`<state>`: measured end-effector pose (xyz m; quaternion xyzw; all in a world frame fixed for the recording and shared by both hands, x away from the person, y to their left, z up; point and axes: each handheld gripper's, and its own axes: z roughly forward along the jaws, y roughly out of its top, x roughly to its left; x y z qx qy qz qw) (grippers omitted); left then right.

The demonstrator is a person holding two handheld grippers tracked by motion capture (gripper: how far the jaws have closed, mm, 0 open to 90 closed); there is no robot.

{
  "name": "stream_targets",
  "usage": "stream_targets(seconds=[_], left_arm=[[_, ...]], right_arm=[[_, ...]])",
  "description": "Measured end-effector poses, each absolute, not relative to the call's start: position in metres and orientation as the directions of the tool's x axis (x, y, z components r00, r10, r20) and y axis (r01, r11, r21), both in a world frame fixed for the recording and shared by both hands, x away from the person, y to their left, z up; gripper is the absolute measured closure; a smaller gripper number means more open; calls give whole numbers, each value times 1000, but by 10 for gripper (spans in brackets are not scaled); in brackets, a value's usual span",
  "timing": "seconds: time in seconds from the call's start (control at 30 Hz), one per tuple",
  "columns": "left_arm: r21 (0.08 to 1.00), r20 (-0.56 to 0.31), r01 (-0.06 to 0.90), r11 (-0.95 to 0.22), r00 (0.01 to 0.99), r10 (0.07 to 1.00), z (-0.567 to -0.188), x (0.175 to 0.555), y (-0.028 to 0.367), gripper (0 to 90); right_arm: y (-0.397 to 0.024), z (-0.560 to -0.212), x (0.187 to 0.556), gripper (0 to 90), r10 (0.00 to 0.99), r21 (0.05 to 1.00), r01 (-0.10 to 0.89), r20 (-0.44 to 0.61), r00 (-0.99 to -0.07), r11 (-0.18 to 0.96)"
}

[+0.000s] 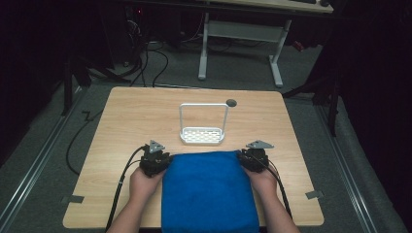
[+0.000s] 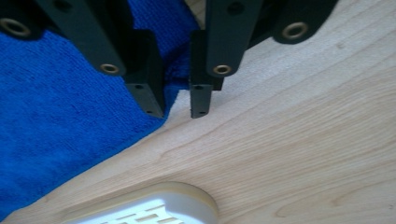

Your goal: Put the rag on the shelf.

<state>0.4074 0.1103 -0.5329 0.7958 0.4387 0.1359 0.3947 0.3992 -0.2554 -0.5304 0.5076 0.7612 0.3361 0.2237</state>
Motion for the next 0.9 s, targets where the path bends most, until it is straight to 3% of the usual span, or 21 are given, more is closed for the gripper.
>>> stream_targets(seconds=[0.17,0.33,0.57,0.9], left_arm=[[747,-118,584,-317,586,802,-533,406,109,860],[772,-157,577,-266,579,800,-530,403,114,870],[819,-130,521,-238,574,809,-520,397,119,872],[878,-145,453,-158,564,813,-505,386,126,869]], right_arm=[[-253,-530,398,872,912,738,619,12,-409,268],[-252,-528,396,881,909,762,589,-1,-416,270],[-252,-517,389,884,907,814,528,4,-422,242],[-257,-500,374,883,900,877,457,70,-429,149]])
